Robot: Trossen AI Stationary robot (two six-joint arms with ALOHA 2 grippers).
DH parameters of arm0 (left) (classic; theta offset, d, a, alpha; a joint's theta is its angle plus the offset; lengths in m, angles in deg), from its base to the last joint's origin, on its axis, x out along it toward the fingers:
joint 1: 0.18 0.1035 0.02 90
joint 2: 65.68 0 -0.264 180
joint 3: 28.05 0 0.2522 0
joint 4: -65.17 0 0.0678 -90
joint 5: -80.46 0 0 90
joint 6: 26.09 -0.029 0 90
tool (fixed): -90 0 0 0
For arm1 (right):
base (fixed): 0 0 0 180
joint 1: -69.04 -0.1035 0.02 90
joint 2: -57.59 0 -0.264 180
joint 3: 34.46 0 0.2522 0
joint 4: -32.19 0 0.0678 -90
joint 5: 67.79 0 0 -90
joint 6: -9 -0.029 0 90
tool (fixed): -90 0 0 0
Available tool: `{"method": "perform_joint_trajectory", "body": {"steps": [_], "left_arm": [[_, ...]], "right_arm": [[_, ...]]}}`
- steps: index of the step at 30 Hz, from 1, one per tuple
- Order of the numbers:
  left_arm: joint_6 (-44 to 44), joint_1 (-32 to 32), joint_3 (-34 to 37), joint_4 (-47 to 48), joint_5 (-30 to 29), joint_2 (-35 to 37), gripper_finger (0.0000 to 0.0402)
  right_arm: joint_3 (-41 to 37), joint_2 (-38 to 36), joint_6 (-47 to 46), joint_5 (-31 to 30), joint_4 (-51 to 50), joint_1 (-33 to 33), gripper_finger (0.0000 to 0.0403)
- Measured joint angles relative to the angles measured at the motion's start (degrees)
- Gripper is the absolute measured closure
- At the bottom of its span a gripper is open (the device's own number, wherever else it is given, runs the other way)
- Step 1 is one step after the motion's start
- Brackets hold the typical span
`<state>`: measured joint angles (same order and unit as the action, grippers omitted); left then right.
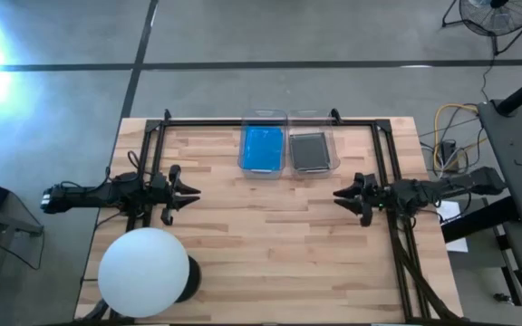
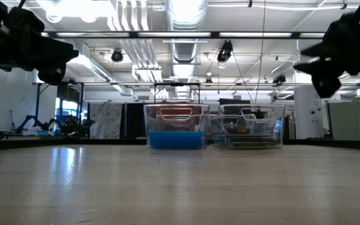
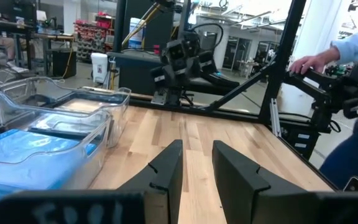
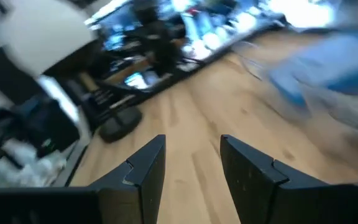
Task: Pick & place jewel cases by type
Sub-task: Return to Home Position
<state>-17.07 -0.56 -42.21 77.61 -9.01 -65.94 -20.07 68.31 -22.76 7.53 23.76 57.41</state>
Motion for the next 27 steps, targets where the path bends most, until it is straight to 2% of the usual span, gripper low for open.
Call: {"method": "perform_joint_trajectory", "body": {"steps": [4,11,14,19,27], "left_arm": [[0.0,0.0,0.0,0.0,0.0,0.0,0.0331],[0.0,0.0,0.0,0.0,0.0,0.0,0.0331],[0.0,0.0,0.0,0.0,0.0,0.0,0.0331],[0.0,0.0,0.0,0.0,0.0,-0.2,0.0331],[0.0,0.0,0.0,0.0,0.0,-0.7,0.0331]], "right_arm": [[0.0,-2.4,10.6,7.7,3.4,2.5,0.0255],[0.0,-6.6,22.9,8.8,0.0,4.1,0.0255],[0.0,-9.5,24.2,9.3,-3.9,5.4,0.0255],[0.0,-10.7,26.2,17.8,-4.6,9.6,0.0255],[0.0,-10.8,22.4,18.8,-4.4,8.5,0.0255]]}}
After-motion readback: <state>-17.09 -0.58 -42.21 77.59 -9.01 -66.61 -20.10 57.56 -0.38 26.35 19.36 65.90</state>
